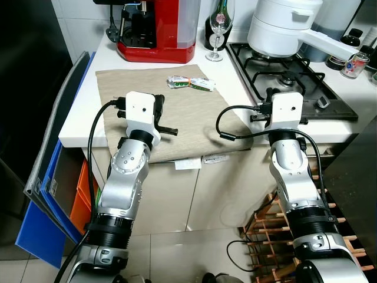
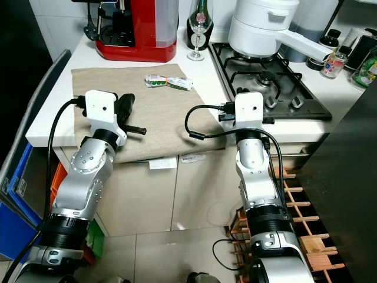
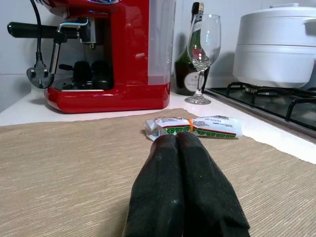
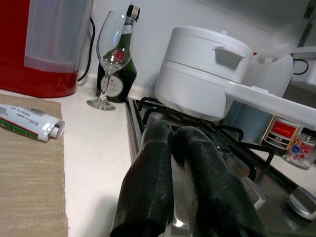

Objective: Restocking fridge

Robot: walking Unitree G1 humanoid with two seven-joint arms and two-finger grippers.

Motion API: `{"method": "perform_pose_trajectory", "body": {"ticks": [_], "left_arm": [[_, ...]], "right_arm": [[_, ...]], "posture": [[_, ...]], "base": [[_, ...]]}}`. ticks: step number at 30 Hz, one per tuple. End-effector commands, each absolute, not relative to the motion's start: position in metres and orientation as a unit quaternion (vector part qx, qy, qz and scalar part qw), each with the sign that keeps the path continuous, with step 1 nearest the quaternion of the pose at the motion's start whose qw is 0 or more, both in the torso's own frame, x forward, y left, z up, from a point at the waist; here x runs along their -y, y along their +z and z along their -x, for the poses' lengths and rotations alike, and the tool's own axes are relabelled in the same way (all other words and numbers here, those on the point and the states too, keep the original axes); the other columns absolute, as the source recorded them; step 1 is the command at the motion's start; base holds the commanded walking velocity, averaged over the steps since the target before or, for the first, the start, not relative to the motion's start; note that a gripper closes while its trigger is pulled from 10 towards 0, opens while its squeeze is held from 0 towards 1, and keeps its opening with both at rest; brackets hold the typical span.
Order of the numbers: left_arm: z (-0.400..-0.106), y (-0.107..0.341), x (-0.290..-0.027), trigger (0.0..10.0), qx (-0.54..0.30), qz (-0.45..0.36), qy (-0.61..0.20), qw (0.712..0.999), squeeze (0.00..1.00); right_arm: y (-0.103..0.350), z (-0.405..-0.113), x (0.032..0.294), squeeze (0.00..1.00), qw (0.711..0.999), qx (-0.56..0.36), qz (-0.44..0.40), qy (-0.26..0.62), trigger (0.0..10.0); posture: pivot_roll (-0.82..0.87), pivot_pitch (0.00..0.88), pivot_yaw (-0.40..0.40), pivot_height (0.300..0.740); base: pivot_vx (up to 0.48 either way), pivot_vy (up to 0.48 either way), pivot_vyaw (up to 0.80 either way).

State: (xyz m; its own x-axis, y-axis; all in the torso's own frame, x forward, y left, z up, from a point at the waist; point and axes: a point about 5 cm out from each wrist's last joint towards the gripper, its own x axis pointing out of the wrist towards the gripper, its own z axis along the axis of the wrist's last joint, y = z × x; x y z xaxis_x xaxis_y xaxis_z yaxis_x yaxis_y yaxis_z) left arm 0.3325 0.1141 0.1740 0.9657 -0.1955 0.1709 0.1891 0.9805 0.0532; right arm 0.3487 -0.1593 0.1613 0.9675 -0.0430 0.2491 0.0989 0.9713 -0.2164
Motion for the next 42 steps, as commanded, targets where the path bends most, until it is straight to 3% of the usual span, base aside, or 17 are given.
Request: {"method": "perform_pose_trajectory", "body": {"ticks": [1,11,22,27,33,42], "left_arm": [[-0.336,0.18,-0.109,10.0,0.094,-0.031,-0.102,0.99,0.0],[-0.337,0.187,-0.102,10.0,0.113,-0.005,-0.125,0.986,0.0],[-0.339,0.192,-0.102,10.0,0.117,-0.021,-0.137,0.983,0.0],[-0.344,0.192,-0.101,10.0,0.111,-0.065,-0.15,0.98,0.0],[-0.351,0.209,-0.104,10.0,0.133,-0.066,-0.15,0.978,0.0],[-0.386,0.261,-0.117,10.0,0.137,-0.119,-0.138,0.974,0.0]], "right_arm": [[0.169,-0.352,0.159,0.0,0.983,0.134,0.12,-0.033,10.0],[0.173,-0.352,0.162,0.0,0.982,0.144,0.116,-0.04,10.0],[0.172,-0.352,0.157,0.0,0.982,0.144,0.115,-0.037,10.0],[0.172,-0.352,0.16,0.0,0.982,0.142,0.117,-0.04,10.0],[0.173,-0.352,0.163,0.0,0.981,0.144,0.12,-0.045,10.0],[0.172,-0.346,0.172,0.0,0.98,0.145,0.124,-0.061,10.0]], "posture": [[0.03,0.0,-0.055,0.74],[0.01,0.0,-0.039,0.74],[0.01,0.0,-0.033,0.74],[0.01,0.0,-0.036,0.74],[-0.01,0.0,-0.027,0.74],[-0.05,0.0,-0.001,0.74]], "base": [[0.0,0.0,0.0],[0.025,0.0,0.0],[0.429,0.111,0.0],[0.469,0.0,0.0],[0.423,0.0,0.0],[0.0,0.0,0.0]]}}
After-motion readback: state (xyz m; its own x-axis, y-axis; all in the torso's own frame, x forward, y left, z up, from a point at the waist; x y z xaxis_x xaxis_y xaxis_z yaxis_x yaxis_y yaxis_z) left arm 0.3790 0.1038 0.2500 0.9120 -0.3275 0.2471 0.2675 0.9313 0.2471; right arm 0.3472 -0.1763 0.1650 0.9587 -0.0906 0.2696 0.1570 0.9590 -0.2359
